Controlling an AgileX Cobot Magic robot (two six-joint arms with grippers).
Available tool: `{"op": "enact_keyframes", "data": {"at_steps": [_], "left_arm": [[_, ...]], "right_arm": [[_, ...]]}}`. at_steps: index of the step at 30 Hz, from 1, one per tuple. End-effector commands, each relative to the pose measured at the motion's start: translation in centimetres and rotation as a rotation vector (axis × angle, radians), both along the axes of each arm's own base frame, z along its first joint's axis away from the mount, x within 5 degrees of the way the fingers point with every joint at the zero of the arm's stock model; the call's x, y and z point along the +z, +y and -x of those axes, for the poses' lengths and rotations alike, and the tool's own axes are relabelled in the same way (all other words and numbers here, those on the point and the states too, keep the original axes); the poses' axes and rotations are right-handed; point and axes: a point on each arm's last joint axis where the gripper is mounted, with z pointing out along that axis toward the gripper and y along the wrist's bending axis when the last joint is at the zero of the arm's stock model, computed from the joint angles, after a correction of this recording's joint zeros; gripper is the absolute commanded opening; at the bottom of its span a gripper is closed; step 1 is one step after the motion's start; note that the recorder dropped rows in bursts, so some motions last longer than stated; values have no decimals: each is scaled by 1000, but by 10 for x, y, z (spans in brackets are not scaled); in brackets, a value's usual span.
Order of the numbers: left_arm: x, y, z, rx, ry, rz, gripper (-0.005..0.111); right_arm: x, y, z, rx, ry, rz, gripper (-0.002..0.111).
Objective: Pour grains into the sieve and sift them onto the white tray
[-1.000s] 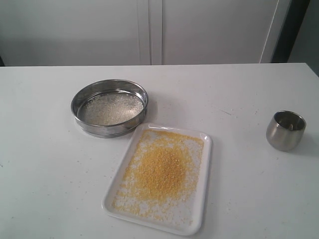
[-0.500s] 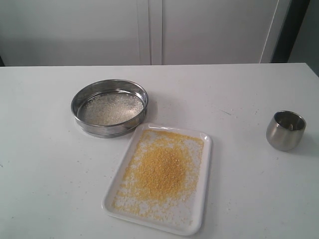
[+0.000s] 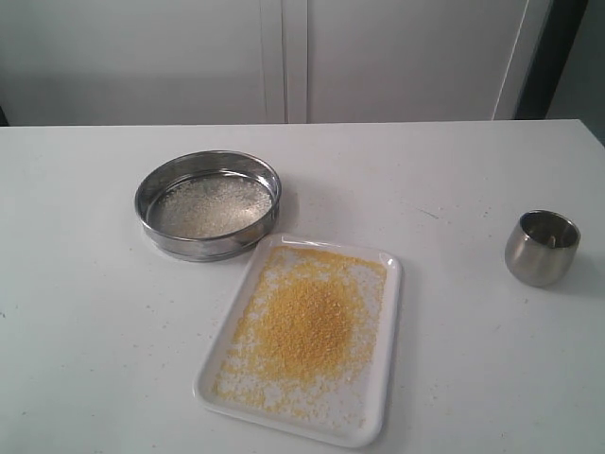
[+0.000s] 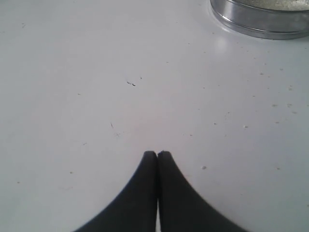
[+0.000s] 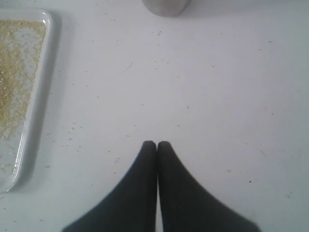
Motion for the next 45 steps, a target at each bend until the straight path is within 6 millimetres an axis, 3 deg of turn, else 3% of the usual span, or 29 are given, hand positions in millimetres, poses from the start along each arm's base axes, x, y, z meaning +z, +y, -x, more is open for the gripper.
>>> {"op": "enact_keyframes", "data": {"at_steps": [1,15,25,34,45], "left_arm": [[-3,0,0,3,9,6,0],[-3,0,0,3,9,6,0],[-3,0,0,3,9,6,0],[-3,0,0,3,9,6,0],[-3,0,0,3,9,6,0]], "right_arm": [[2,0,0,0,-17,-1,0],[8,-1,37,12,-212,31,0],[5,-2,51,31,-559,80,0],[1,-2,56,35,-578,92,0],[2,-5,58,93,-589,230,0]]}}
